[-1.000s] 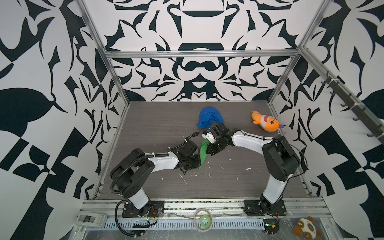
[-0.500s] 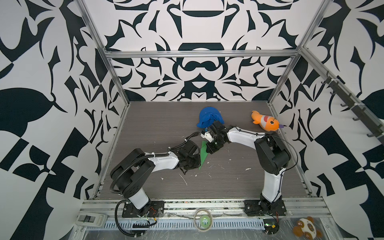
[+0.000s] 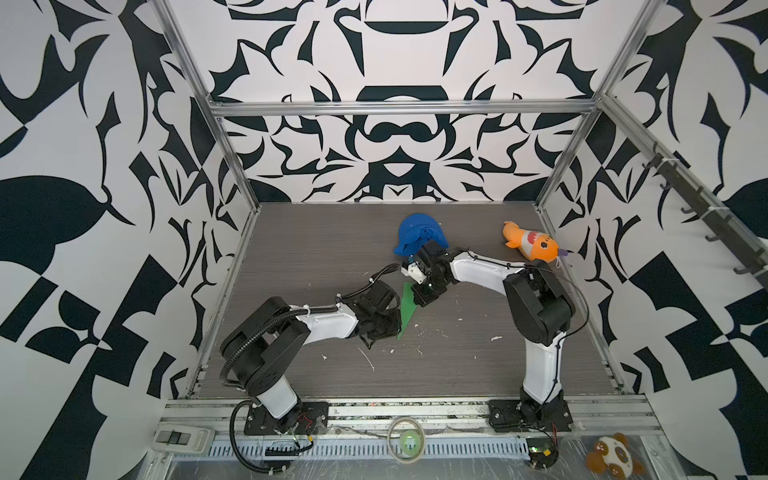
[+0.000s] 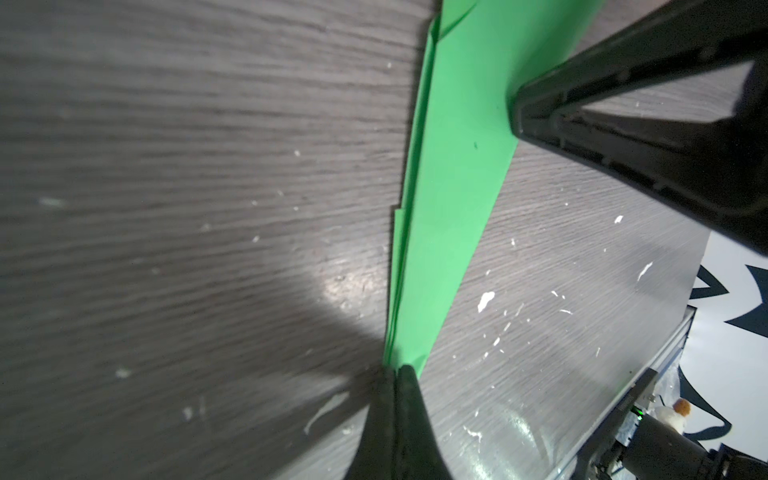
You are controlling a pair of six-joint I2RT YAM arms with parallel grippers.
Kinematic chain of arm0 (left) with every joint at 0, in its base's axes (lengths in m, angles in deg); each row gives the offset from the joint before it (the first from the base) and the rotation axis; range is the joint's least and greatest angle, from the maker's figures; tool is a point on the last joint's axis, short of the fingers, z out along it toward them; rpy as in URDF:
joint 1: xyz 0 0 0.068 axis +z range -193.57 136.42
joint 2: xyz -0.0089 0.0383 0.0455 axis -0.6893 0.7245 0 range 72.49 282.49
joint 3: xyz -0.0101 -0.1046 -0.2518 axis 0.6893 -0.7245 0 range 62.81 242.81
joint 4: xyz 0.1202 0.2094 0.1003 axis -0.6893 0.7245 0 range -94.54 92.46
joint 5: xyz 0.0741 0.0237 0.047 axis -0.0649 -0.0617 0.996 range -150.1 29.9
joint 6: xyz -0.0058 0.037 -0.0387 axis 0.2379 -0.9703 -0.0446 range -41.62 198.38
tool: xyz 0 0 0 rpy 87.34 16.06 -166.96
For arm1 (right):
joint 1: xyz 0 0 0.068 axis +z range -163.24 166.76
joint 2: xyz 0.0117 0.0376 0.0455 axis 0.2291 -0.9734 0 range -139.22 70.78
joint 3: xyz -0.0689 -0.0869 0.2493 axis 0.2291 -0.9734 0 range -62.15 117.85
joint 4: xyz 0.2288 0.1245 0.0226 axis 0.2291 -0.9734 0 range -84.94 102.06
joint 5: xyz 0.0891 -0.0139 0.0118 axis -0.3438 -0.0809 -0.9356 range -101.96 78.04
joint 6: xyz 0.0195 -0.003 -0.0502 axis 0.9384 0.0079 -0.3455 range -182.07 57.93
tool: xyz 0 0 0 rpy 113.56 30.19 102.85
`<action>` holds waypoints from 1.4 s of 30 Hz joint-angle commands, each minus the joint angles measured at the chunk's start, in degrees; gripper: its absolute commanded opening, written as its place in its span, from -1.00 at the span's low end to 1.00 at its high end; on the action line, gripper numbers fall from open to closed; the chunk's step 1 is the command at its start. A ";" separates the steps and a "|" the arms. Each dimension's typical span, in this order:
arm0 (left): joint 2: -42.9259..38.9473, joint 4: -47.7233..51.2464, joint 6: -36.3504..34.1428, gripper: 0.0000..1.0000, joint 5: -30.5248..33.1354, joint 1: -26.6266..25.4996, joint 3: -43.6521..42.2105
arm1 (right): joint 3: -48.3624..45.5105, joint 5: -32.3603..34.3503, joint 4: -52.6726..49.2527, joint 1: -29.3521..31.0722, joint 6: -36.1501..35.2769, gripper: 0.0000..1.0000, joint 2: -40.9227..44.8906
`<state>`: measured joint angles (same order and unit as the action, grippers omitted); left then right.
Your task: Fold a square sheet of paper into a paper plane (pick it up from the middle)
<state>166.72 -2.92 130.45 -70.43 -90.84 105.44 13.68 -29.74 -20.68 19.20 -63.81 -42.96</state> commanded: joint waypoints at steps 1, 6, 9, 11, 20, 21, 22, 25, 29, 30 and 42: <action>2.45 8.22 -0.02 -1.00 1.06 -0.11 -1.48 | 2.10 3.72 -1.15 -0.10 -0.26 -1.00 -0.30; 2.66 8.22 0.11 -1.00 1.07 -0.10 -1.55 | 2.73 5.55 -1.97 -0.62 -0.75 -1.00 -0.73; 2.64 8.21 0.11 -1.00 1.02 -0.06 -1.56 | 3.17 6.75 -2.77 -1.37 -1.32 -1.00 -0.96; 2.66 8.22 0.05 -1.00 0.96 -0.09 -1.48 | 3.44 7.11 -3.10 -1.93 -1.67 -1.00 -1.14; 3.03 8.04 0.12 -1.00 0.88 -0.11 -1.36 | 7.05 8.99 -3.65 -3.35 -0.17 -1.00 -4.01; 3.06 8.12 0.09 -1.00 0.87 -0.11 -1.32 | 7.62 9.42 -3.74 -3.51 0.30 -1.00 -4.52; 3.06 8.00 0.07 -1.00 0.87 -0.11 -1.28 | 8.10 9.96 -3.79 -3.66 0.77 -1.00 -4.89; 3.00 8.13 0.12 -1.00 1.00 -0.11 -1.41 | 9.10 11.47 -4.05 -4.62 2.03 -1.00 -5.62; 2.92 8.04 0.09 -1.00 0.96 -0.09 -1.47 | 9.99 15.29 -4.01 -5.79 3.79 -1.00 -6.13; 2.98 8.02 0.05 -1.00 0.98 -0.08 -1.41 | 10.52 15.96 -4.08 -6.04 4.28 -1.00 -6.44; 2.86 8.02 0.13 -1.00 1.29 -0.11 -1.23 | 10.98 19.25 -4.22 -6.72 10.19 -1.00 0.62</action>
<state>166.86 -2.96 130.47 -70.47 -90.84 105.55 26.29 -12.63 -24.98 12.27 -56.35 -49.36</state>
